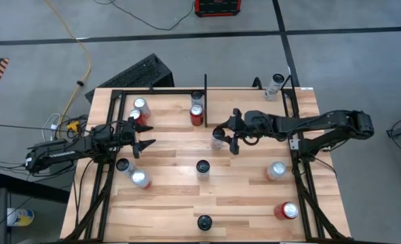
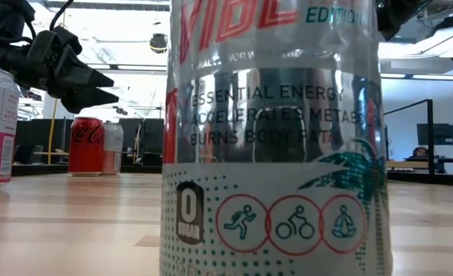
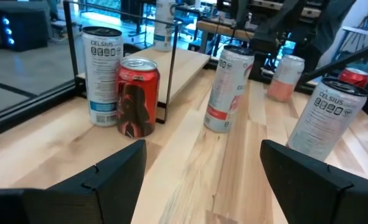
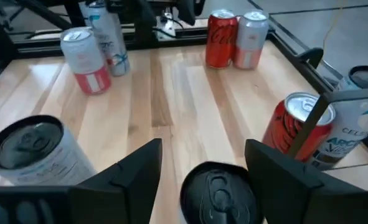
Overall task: Place canned beverage on shelf
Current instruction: Put the black pink soda can on the shelf
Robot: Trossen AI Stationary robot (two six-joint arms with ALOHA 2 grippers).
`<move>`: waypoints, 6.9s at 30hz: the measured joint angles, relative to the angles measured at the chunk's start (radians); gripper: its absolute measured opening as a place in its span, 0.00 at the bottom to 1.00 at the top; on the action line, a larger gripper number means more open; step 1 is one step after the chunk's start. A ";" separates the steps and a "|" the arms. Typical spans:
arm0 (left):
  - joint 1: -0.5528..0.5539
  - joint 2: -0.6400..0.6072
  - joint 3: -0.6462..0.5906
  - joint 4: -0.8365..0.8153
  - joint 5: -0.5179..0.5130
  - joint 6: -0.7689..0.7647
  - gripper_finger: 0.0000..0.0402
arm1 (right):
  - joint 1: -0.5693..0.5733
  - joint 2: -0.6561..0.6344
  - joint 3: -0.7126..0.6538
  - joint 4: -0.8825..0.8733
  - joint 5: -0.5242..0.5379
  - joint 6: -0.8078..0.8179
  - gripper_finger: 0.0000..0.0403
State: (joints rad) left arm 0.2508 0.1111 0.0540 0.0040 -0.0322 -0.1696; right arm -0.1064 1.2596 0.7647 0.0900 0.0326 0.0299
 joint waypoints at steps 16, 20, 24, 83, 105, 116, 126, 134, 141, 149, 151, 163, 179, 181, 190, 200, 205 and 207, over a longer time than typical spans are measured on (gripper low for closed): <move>0.000 0.002 0.002 -0.108 0.003 0.060 0.75 | -0.022 0.005 0.000 -0.030 0.019 -0.050 0.69; 0.000 0.004 0.003 -0.113 0.006 0.055 0.75 | -0.035 0.005 0.000 -0.027 0.019 -0.054 0.77; 0.000 0.004 0.003 -0.115 0.006 0.055 0.75 | -0.035 0.005 0.000 -0.031 0.019 -0.057 0.83; 0.000 0.007 0.003 -0.119 0.008 0.053 0.75 | 0.058 0.063 -0.003 -0.013 0.240 0.029 0.69; 0.000 0.006 0.003 -0.119 0.008 0.053 0.75 | -0.524 -0.302 -0.001 -0.420 -0.172 -0.244 0.69; 0.000 0.006 0.003 -0.119 0.008 0.053 0.75 | -0.638 -0.239 -0.001 -0.394 -0.193 -0.295 0.69; 0.000 0.006 0.003 -0.119 0.008 0.053 0.75 | -0.642 -0.204 -0.001 -0.397 -0.193 -0.301 0.86; 0.000 0.006 0.003 -0.119 0.008 0.053 0.75 | -0.642 -0.257 0.000 -0.376 -0.192 -0.293 0.87; 0.000 0.006 0.003 -0.119 0.008 0.053 0.75 | -0.629 -0.363 0.000 -0.295 -0.189 -0.244 0.86; 0.000 0.006 0.003 -0.119 0.008 0.053 0.75 | -0.421 -0.424 0.000 -0.442 -0.189 -0.144 0.79; 0.000 0.006 0.003 -0.119 0.008 0.053 0.75 | -0.334 -0.420 0.000 -0.481 -0.189 -0.125 0.74; 0.000 0.006 0.003 -0.119 0.008 0.053 0.75 | 0.104 -0.241 -0.026 -0.472 0.258 0.002 0.20; 0.000 0.006 0.003 -0.119 0.008 0.053 0.75 | 0.002 -0.055 -0.151 -0.244 0.473 0.354 0.04; 0.000 0.006 0.003 -0.119 0.008 0.053 0.75 | 0.003 -0.025 -0.151 -0.201 0.522 0.380 0.04; 0.000 0.006 0.003 -0.119 0.008 0.053 0.75 | 0.032 0.102 -0.151 -0.162 0.725 0.494 0.04; 0.000 0.006 0.003 -0.119 0.008 0.053 0.75 | -0.031 0.135 -0.150 -0.132 0.757 0.503 0.04; 0.000 0.006 0.003 -0.119 0.008 0.053 0.75 | -0.062 0.135 -0.150 -0.141 0.748 0.495 0.04; 0.000 0.006 0.003 -0.119 0.008 0.053 0.75 | -0.079 0.135 -0.150 -0.150 0.722 0.486 0.04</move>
State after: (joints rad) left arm 0.2510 0.1169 0.0566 -0.1154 -0.0246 -0.1162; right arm -0.1858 1.3941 0.6147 -0.0596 0.7548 0.5160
